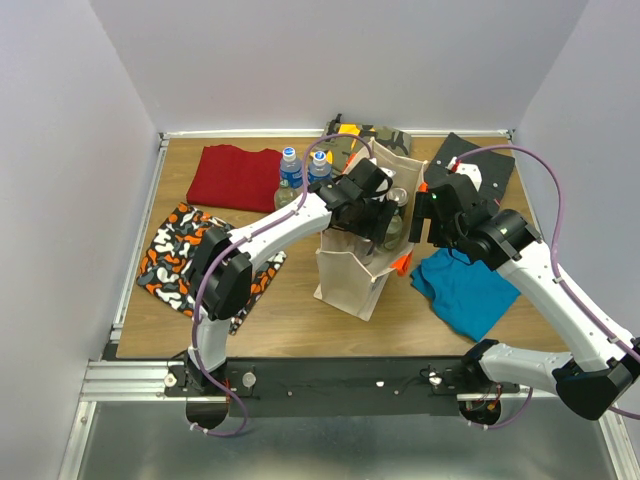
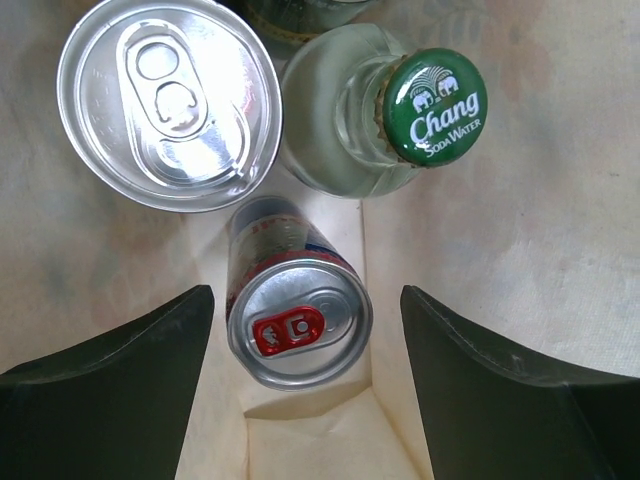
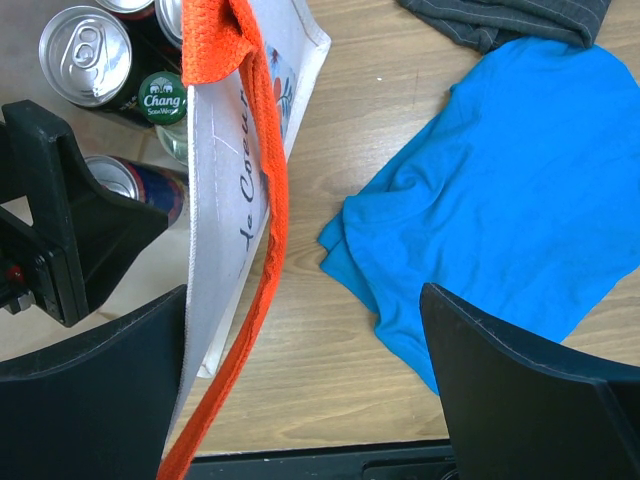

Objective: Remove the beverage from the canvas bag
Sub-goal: Adjust the drink in the canvas bag, then take out the drink from the canvas bag.

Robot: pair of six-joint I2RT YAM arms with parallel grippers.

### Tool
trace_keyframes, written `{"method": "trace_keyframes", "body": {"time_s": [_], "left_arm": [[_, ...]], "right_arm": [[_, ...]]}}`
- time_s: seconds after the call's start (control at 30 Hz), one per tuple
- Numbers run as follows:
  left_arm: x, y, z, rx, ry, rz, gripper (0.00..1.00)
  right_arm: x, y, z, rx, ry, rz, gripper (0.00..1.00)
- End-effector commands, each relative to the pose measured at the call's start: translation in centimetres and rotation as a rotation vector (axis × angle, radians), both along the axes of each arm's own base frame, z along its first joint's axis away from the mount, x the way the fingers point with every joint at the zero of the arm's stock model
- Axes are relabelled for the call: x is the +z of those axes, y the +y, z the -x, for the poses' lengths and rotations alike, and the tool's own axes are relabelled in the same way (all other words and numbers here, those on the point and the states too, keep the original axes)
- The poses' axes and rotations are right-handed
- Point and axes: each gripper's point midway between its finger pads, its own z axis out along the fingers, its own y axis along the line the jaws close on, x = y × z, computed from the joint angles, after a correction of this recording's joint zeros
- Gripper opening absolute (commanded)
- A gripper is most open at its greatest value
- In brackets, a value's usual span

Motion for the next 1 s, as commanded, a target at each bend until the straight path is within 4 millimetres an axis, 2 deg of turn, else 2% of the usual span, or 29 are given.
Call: {"method": "trace_keyframes", "body": {"time_s": [0.0,0.23,0.43,0.57,0.67,0.7,0.77,0.8,0.87,0.9,0.97], "left_arm": [[0.4,-0.6,0.2,-0.019,0.016,0.015,0.84],[-1.2,-0.6,0.4,-0.023,0.052,-0.016,0.84],[-1.5,-0.6,0.1,-0.021,0.053,-0.028,0.83],[-1.4,-0.6,0.0,-0.015,0.045,-0.027,0.76],[-1.3,-0.5,-0.2,-0.011,0.038,-0.029,0.61],[-1.1,-0.6,-0.2,-0.012,0.033,-0.025,0.52],[-1.1,-0.6,-0.2,-0.013,0.032,-0.025,0.45],[-1.1,-0.6,-0.2,-0.013,0.032,-0.025,0.35],[-1.0,-0.6,-0.2,-0.020,0.030,-0.025,0.26],[-0.8,-0.6,-0.3,-0.020,0.024,-0.022,0.14],[-0.4,-0.6,-0.4,-0.017,0.018,-0.025,0.04]], "right_arm": [[0.9,-0.6,-0.4,-0.031,-0.042,0.001,1.00],[0.8,-0.6,-0.5,-0.032,-0.040,0.005,1.00],[0.7,-0.6,-0.5,-0.033,-0.037,0.010,1.00],[0.9,-0.7,-0.5,-0.036,-0.042,0.008,1.00],[0.8,-0.6,-0.6,-0.036,-0.041,0.009,1.00],[0.8,-0.5,-0.6,-0.033,-0.040,0.008,1.00],[0.8,-0.6,-0.6,-0.033,-0.039,0.011,1.00],[0.8,-0.5,-0.6,-0.031,-0.039,0.010,1.00],[0.7,-0.6,-0.7,-0.033,-0.039,0.012,1.00],[0.8,-0.6,-0.7,-0.032,-0.041,0.012,1.00],[0.8,-0.5,-0.7,-0.031,-0.043,0.011,1.00]]}}
